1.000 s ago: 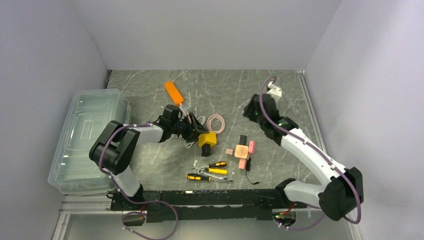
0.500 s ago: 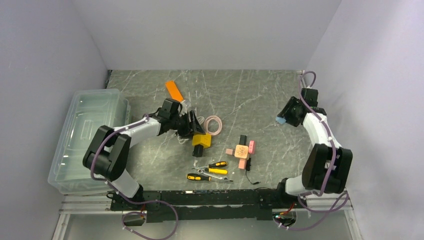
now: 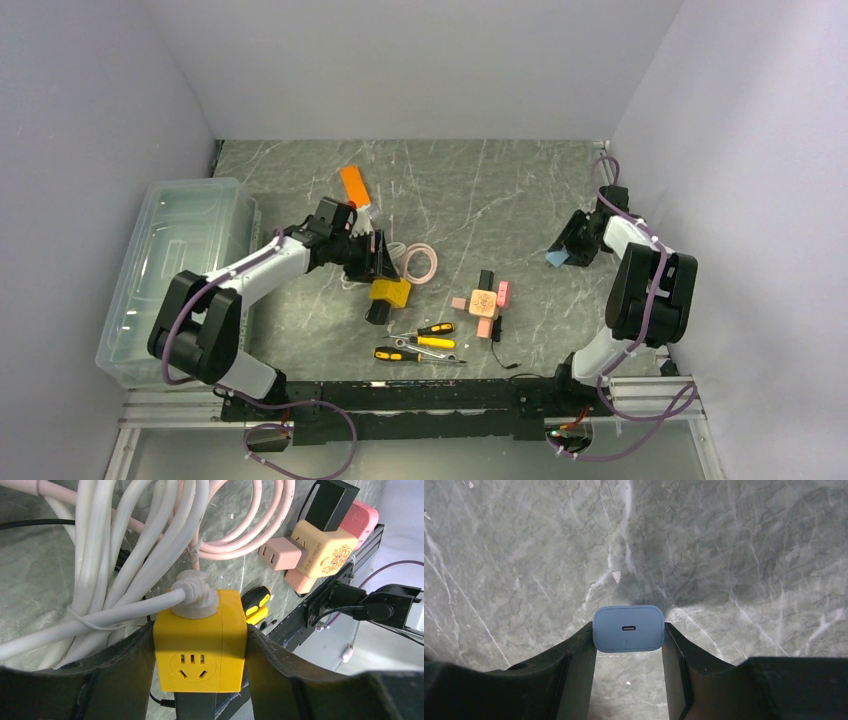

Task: Pull the plug off the socket
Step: Place the plug at the center of the board, then remove the plug from the socket.

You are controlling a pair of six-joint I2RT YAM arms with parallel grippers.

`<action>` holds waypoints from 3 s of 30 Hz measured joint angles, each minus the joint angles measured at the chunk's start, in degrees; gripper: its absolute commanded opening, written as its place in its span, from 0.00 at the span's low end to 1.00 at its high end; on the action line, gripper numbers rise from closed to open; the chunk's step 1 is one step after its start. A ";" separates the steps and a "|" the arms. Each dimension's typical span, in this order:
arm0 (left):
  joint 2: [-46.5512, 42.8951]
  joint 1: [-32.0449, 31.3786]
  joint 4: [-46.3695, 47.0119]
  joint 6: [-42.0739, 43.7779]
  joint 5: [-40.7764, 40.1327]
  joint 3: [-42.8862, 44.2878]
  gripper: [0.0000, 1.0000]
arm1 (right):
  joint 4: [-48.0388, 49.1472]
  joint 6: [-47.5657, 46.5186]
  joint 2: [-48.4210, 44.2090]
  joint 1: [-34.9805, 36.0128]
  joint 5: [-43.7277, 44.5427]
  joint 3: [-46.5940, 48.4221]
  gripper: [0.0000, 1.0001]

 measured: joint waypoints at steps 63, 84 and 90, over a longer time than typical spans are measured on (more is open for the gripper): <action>3.63 14.67 33.27 -34.75 -2.75 -13.49 0.00 | 23.02 18.88 -1.51 69.59 18.12 0.44 0.63; 1.99 14.88 32.96 -34.27 -2.71 -13.97 0.00 | 27.87 20.46 1.62 70.95 18.75 1.86 0.53; 1.99 14.88 33.38 -34.58 -2.45 -14.21 0.00 | 28.04 20.41 3.61 70.95 18.82 1.86 0.46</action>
